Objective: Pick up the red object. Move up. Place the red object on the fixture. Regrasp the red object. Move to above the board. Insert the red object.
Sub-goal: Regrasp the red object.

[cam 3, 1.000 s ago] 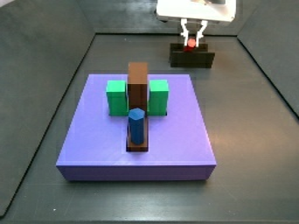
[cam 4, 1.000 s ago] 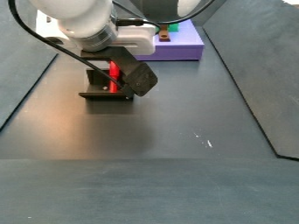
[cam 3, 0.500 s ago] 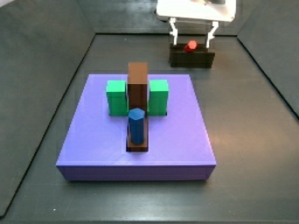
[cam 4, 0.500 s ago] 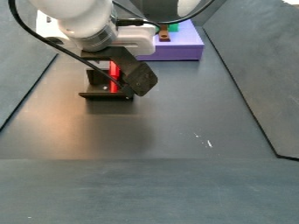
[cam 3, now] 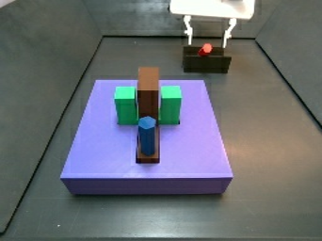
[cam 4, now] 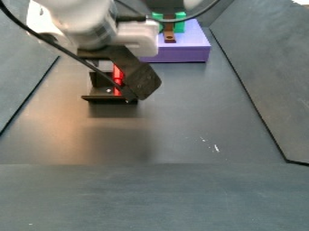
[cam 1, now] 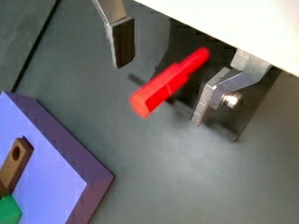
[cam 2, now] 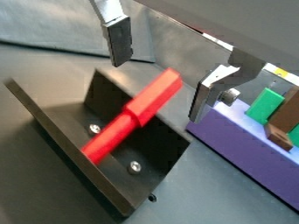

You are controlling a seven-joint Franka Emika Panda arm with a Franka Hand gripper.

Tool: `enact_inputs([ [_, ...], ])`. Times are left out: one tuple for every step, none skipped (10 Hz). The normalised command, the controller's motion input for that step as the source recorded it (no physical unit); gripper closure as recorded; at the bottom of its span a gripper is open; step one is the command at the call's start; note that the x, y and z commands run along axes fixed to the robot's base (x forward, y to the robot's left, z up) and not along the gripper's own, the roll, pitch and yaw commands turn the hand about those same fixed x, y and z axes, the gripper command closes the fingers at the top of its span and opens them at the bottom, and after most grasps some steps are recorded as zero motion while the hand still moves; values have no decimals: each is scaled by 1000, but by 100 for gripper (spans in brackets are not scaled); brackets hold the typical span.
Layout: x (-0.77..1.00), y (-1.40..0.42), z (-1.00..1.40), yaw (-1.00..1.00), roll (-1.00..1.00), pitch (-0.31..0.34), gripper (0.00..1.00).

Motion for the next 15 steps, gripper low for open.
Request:
enact_inputs([
  [0, 326, 651, -34, 69, 20, 0],
  [0, 260, 657, -9, 29, 11, 0],
  [120, 191, 634, 0, 29, 9, 0],
  [274, 109, 549, 0, 71, 0, 0],
  [383, 0, 309, 0, 411, 0, 0],
  [294, -37, 80, -31, 940, 0, 0],
  [143, -114, 0, -57, 1000, 0, 0],
  [86, -83, 0, -66, 1000, 0, 0],
  [63, -94, 0, -71, 1000, 0, 0],
  [40, -100, 0, -71, 1000, 0, 0],
  [0, -114, 0, -97, 1000, 0, 0],
  [0, -80, -9, -97, 1000, -17, 0],
  [0, -69, -43, -80, 1000, -31, 0],
  [0, -54, -40, -63, 1000, -29, 0],
  [0, -54, -37, -49, 1000, -29, 0],
])
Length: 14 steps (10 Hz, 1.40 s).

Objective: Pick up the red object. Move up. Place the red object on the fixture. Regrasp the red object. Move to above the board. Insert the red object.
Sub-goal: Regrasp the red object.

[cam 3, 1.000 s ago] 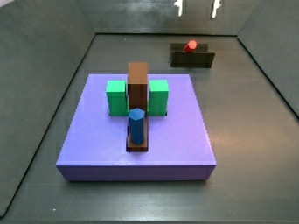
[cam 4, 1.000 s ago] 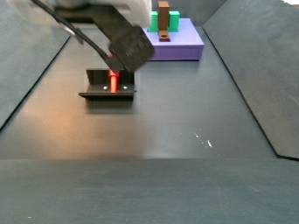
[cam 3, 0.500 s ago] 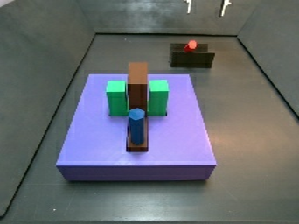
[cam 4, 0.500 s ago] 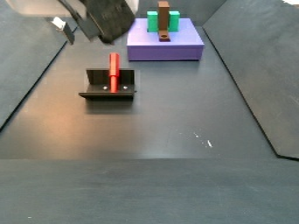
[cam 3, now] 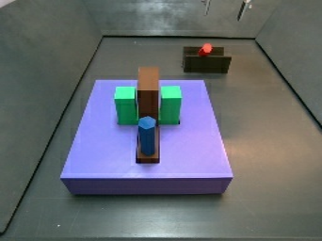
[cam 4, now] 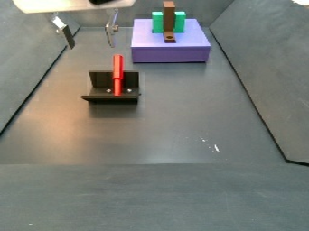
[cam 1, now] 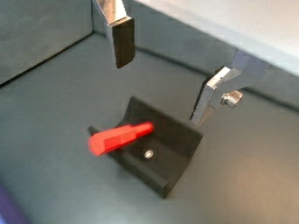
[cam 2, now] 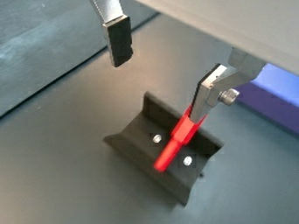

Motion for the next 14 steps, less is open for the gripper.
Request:
enact_inputs([
  [0, -60, -43, -46, 1000, -29, 0],
  [0, -43, -49, -40, 1000, -31, 0],
  [0, 0, -29, -23, 1000, -31, 0],
  [34, -60, 0, 0, 1000, -6, 0],
  [71, -74, 0, 34, 757, 0, 0],
  [0, -6, 0, 0, 817, 0, 0],
  [0, -37, 0, 6, 909, 0, 0],
  [-6, -43, -6, 114, 814, 0, 0],
  [-57, -66, -134, 180, 731, -57, 0],
  [-94, -91, -271, 263, 543, -340, 0],
  [-149, -17, -240, 480, 294, -806, 0],
  [0, -54, -149, 566, 217, -871, 0],
  [0, -123, -37, 511, 271, -769, 0],
  [-226, -297, 0, 240, 611, -520, 0],
])
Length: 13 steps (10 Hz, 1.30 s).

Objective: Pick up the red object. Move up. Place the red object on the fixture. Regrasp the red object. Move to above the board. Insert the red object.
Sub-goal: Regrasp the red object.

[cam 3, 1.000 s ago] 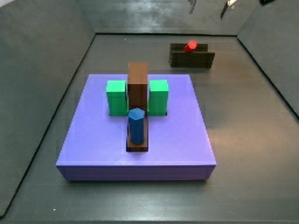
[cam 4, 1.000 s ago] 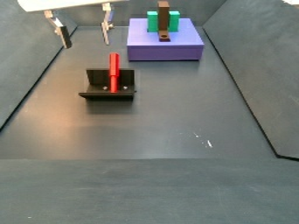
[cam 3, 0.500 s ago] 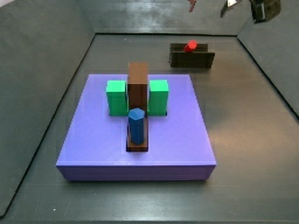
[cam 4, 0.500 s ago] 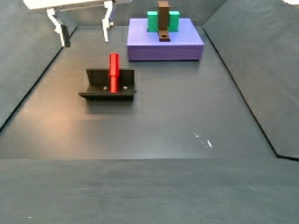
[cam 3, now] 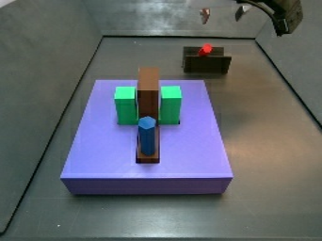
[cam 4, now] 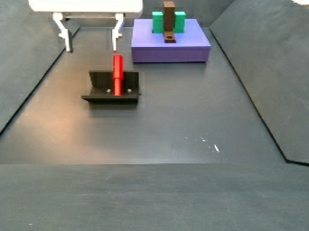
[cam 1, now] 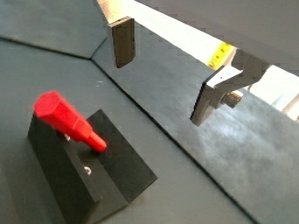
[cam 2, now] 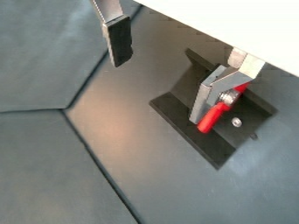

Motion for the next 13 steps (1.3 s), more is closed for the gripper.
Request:
enact_inputs([
  [-454, -354, -89, 63, 706, -343, 0],
  [-406, -377, -160, 49, 643, -337, 0],
  [-366, -394, -189, 40, 663, -309, 0],
  [-254, -346, -189, 31, 591, -206, 0],
  [0, -283, -203, 29, 440, 0, 0],
  [280, -260, -366, 0, 326, 291, 0],
  [111, -111, -426, 0, 137, 457, 0],
  [34, -63, -286, -14, 120, 446, 0],
  [14, 0, -263, -23, 23, 411, 0],
  [0, 0, -260, -3, 6, 311, 0],
  [0, -17, -277, 0, 34, 260, 0],
  [9, -31, -351, 0, 0, 186, 0],
  [77, -66, -357, 0, 0, 100, 0],
])
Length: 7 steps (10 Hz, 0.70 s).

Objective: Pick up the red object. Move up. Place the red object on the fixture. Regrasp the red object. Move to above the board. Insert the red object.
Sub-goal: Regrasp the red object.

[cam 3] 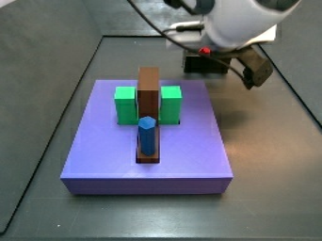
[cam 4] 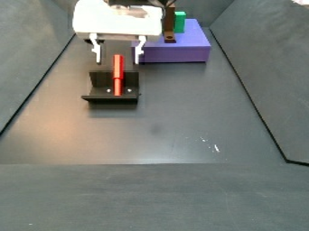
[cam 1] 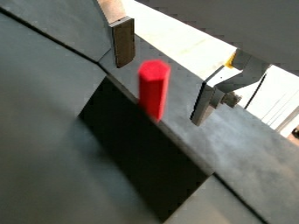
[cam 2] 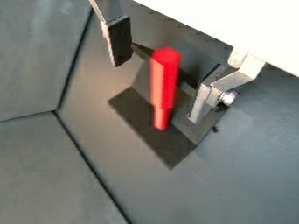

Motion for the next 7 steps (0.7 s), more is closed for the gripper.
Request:
enact_inputs([
  [69, -66, -311, 0, 0, 57, 0],
  [0, -31, -251, 0, 0, 17, 0],
  [0, 0, -123, 0, 6, 37, 0],
  [-23, 57, 0, -11, 0, 0, 0],
  [0, 254, 100, -29, -166, 0, 0],
  [0, 109, 120, 0, -134, 0, 0],
  [0, 0, -43, 0, 0, 0, 0],
])
